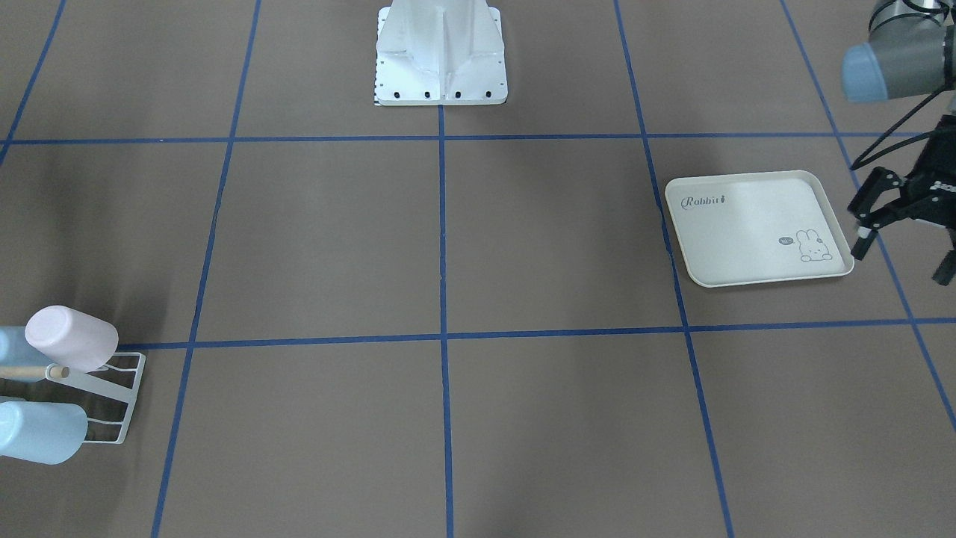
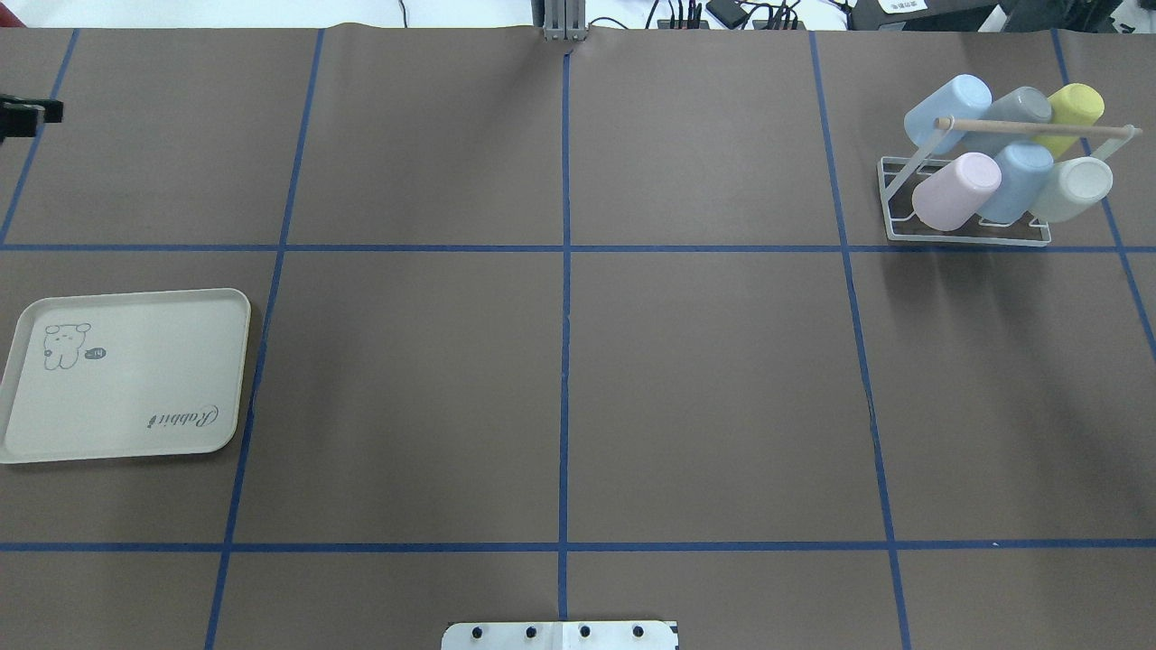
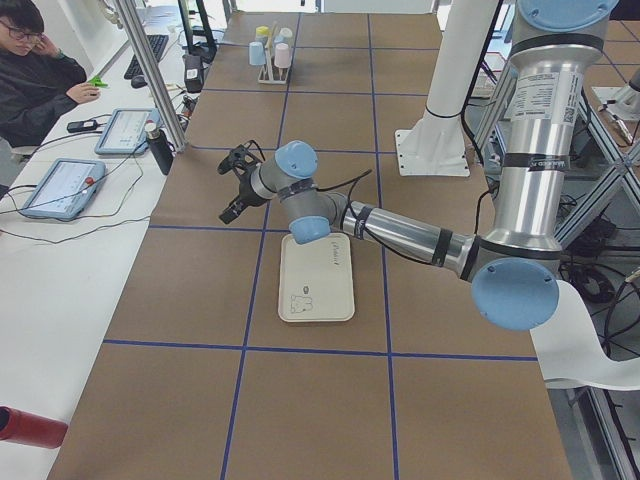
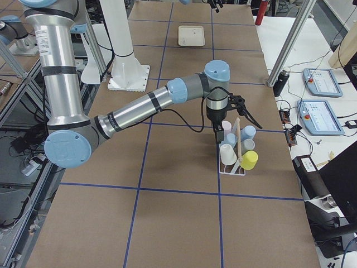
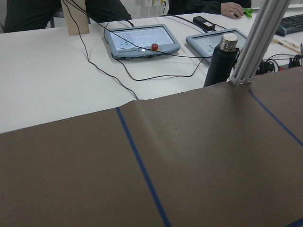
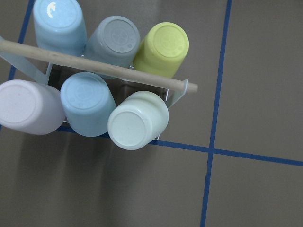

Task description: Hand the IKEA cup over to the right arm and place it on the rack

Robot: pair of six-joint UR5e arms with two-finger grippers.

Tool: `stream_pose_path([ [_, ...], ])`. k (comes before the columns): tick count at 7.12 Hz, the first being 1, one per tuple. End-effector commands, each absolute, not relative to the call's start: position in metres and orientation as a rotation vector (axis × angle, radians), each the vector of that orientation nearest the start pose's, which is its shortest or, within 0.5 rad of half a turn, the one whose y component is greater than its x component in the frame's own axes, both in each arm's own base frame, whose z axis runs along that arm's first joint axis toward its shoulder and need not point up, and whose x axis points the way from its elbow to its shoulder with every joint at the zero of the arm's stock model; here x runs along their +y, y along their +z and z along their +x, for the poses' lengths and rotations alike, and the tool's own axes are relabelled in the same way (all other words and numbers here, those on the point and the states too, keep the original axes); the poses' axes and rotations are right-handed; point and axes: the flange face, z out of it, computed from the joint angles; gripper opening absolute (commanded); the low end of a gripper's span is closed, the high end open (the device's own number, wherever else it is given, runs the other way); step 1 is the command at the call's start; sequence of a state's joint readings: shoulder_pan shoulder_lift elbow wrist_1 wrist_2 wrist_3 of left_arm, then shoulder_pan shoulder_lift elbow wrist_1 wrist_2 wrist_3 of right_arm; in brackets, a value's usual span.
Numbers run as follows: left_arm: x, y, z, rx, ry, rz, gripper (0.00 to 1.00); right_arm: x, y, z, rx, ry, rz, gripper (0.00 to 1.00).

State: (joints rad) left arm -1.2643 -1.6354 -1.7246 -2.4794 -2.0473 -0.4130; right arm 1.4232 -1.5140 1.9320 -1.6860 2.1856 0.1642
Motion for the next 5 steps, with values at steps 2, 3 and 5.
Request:
stream_pose_path([
  [2,-0.546,0.541,0.013,0.647,0.378,0.858,1.0,-0.505,0.503,0.006,-0.707,-0.059,0.137,1.0],
  [3,-0.544,0.558,0.013,0.645,0.382,0.833,1.0,-0.501,0.521,0.012,-0.75,-0.033,0.094,1.0],
  [5,-0.534,0.582,0.011,0.641,0.358,0.756,1.0,-0.486,0.543,0.02,-0.761,-0.008,0.058,1.0],
])
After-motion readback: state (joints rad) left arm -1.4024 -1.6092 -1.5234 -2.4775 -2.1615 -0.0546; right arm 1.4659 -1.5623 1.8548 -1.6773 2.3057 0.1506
